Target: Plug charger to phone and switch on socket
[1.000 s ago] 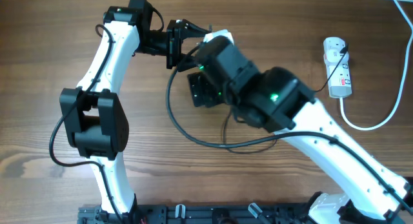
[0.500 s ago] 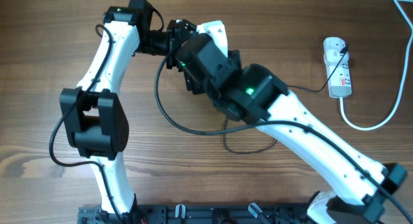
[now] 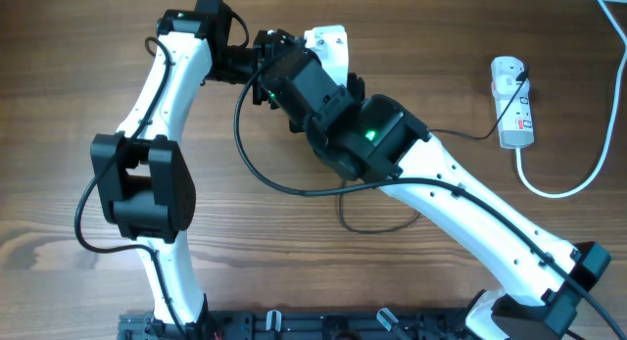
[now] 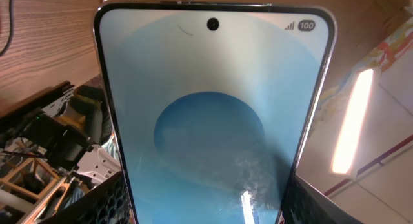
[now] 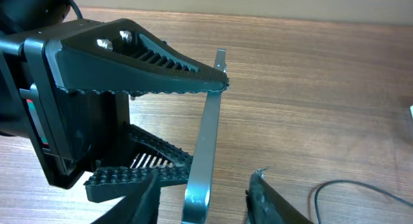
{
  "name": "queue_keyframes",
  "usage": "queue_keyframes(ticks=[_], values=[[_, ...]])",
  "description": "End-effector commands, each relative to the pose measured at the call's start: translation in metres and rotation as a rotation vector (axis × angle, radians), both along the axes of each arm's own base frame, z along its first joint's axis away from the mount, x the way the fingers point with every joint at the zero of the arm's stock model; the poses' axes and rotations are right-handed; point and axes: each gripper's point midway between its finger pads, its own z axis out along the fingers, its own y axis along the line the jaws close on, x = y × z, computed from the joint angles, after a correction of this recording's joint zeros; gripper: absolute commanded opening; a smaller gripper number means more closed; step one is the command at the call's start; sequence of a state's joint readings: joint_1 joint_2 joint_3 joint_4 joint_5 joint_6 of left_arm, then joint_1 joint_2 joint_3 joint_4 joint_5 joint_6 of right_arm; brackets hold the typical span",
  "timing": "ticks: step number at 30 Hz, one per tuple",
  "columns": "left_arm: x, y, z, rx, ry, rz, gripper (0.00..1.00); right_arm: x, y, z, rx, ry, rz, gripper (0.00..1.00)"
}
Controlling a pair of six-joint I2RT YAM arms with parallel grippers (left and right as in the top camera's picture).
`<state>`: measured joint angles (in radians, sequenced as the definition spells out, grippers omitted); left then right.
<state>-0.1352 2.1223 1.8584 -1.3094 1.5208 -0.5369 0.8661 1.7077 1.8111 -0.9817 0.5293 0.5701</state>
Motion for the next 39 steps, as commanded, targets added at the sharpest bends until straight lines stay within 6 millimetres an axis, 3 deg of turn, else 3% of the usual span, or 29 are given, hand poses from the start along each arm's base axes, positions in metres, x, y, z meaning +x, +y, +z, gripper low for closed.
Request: queue_keyframes(ticks=[1, 12, 30, 39], values=[[-0.0030, 0.0010, 0.0264, -0.057, -0.050, 0.001, 0.64, 0.0024, 0.0010, 0.0082, 0.016, -0.024, -0.018, 0.39], [-0.0030, 0.0010, 0.0264, -0.057, -0.050, 0.001, 0.64, 0.0029, 0.0016, 0.0089, 0.037, -0.025, -0.032, 0.21], [-0.0035, 0.0010, 0.0265, -0.057, -0.042, 0.001, 0.64, 0.0045, 0.0034, 0.0110, 0.047, -0.035, -0.032, 0.11], [-0.0036, 0.0009, 0.0265, -0.056, -0.042, 0.000, 0.65, 0.0048, 0.0038, 0.0114, 0.048, -0.037, -0.031, 0.12]])
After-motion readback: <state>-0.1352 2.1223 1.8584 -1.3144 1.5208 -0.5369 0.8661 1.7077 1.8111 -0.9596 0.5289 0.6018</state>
